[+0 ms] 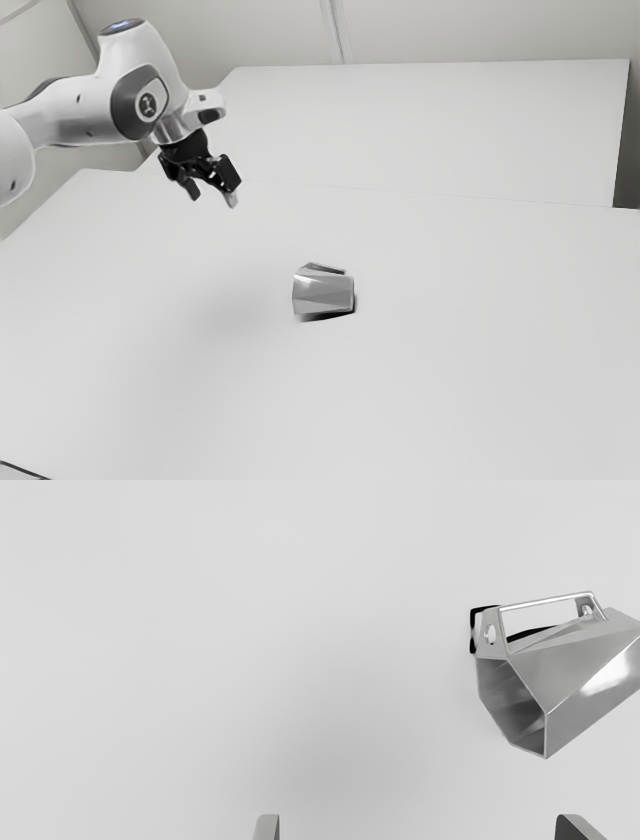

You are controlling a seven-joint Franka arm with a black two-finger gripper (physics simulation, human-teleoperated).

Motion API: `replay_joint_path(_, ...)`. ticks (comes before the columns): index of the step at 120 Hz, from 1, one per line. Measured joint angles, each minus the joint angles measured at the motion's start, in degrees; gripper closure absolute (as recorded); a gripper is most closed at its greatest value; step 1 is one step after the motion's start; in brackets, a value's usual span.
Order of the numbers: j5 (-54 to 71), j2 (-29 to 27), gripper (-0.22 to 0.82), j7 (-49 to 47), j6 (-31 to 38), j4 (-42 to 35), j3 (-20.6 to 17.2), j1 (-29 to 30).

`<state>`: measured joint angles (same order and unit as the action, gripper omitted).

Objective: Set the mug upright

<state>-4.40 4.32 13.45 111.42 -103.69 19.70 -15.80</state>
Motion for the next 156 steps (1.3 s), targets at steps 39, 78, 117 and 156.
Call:
replay_joint_path(39,-17.7,1.3,0.0,2.8,-0.4,-8.0,0.1,1.7)
replay_joint_path(78,-37.8,6.1,0.0,9.0,-1.9,-12.1,2.7,-1.4)
replay_joint_path(117,-51.5,11.4,0.0,14.2,-1.6,-11.6,2.9,-1.9)
replay_joint_path(156,-57.8,13.8,0.0,17.8,-1.0,-11.5,3.0,-1.9)
